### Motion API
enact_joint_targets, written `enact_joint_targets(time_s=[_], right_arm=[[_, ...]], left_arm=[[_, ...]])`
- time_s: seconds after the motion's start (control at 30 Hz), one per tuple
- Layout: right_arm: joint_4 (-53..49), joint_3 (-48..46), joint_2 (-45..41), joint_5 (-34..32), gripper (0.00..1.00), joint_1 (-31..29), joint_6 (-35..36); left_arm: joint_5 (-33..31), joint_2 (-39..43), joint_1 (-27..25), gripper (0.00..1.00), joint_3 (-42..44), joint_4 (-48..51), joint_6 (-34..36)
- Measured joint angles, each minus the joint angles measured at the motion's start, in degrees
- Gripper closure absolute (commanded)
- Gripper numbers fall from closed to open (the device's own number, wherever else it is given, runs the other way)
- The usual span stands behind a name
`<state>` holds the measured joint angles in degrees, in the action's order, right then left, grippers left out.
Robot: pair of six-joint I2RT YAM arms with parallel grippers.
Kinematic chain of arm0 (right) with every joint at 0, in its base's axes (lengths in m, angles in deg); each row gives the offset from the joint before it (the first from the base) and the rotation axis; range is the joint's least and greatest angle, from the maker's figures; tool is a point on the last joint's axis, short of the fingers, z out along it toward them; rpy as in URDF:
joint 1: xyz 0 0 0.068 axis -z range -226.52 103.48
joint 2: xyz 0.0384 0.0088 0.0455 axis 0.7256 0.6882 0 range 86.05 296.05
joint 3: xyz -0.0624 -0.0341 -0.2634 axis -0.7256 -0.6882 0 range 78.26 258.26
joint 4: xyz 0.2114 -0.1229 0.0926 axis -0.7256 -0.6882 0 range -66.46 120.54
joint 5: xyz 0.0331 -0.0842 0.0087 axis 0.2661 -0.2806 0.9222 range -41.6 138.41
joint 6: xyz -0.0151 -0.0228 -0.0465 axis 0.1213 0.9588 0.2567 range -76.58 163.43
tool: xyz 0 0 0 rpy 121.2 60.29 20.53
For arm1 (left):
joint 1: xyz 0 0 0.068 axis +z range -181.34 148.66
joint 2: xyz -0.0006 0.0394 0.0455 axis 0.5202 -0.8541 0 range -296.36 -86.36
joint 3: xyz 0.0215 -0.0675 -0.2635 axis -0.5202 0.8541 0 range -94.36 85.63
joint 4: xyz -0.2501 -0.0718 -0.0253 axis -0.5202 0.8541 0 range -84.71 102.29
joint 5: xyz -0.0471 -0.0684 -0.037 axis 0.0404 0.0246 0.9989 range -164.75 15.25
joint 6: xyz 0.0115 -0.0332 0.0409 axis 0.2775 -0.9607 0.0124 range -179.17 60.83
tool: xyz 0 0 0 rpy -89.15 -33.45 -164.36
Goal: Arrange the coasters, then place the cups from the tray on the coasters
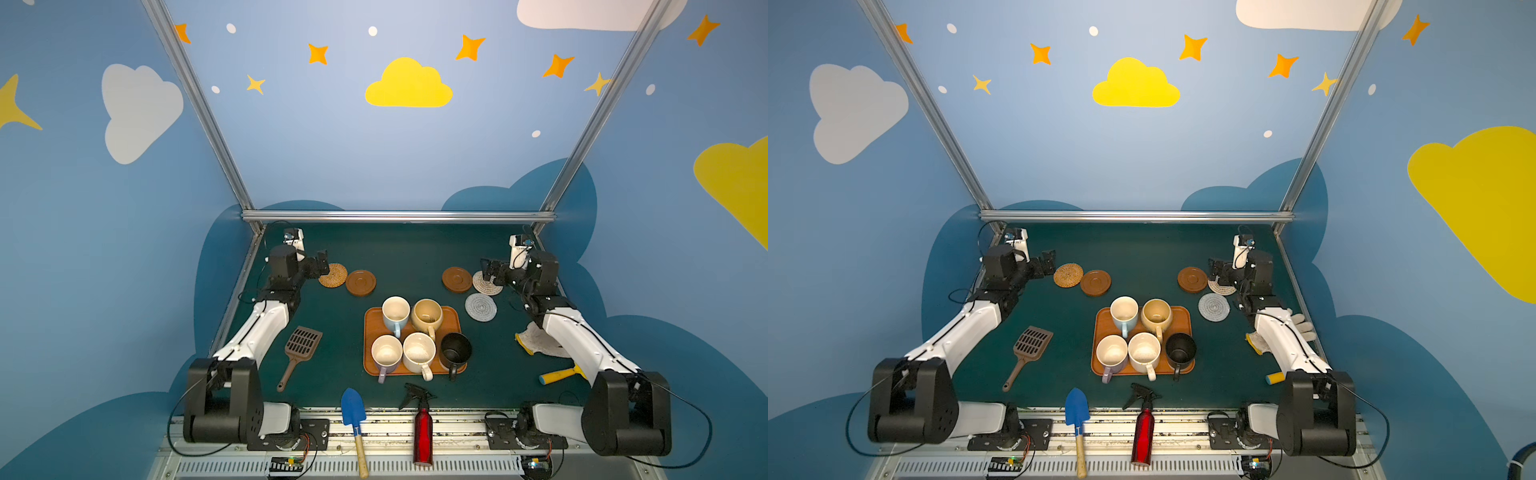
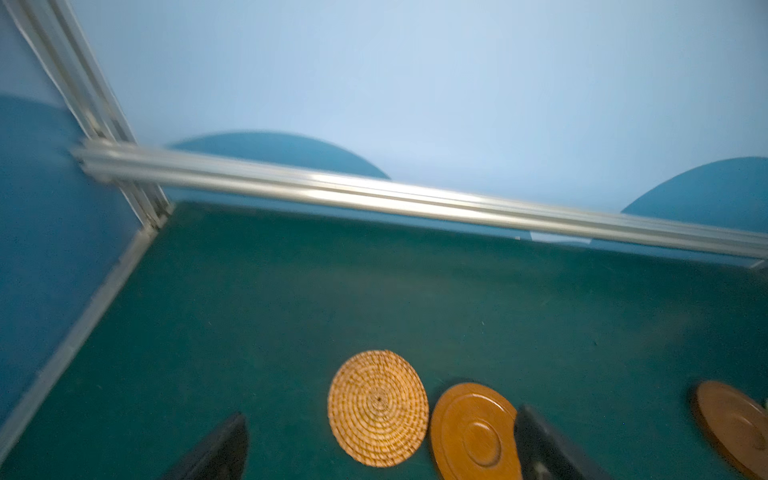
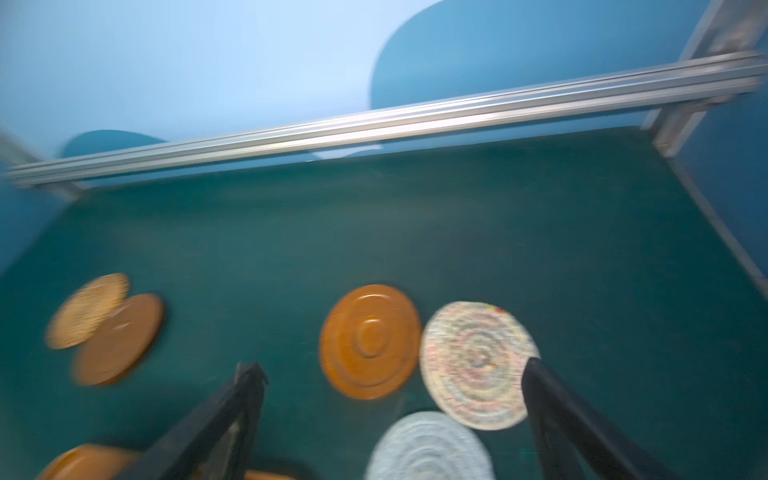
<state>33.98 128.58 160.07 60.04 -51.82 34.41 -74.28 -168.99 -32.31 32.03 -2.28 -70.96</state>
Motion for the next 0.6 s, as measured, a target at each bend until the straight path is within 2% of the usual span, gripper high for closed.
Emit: enact_joint_targets(time_s=[0.07,0.13,0.2,0.37,0.5,0.6], right_arm=[[-4.2,3.3,0.0,2.0,0.05,-1.7,-0.7],[-8.1,6.1,0.0,3.9,0.05,-3.0,-1.1],[-11.1,8.2,0.0,5.9,0.05,-4.0,-1.3],[-16.2,9.2,0.0,8.3,0.05,-4.1,-1.7],[-20.1,9.4,-0.7,10.0,0.05,-4.1,-2.2],[-22.0,9.9,-1.8,10.8,0.05,-4.2,-2.3]], left_arm=[[1.4,-6.4,-0.5,0.16,-4.9,4.5,-1.8],[2.3,-12.9,-1.2,0.22,-9.9,9.1,-3.0],[2.6,-19.6,-2.2,0.24,-15.5,14.5,-3.8],[0.7,-30.6,-4.8,0.25,-27.8,25.9,-4.8],[-1.0,-36.9,-6.0,0.30,-35.8,32.4,-6.4],[-3.4,-39.8,-6.3,0.32,-37.9,35.6,-7.6]])
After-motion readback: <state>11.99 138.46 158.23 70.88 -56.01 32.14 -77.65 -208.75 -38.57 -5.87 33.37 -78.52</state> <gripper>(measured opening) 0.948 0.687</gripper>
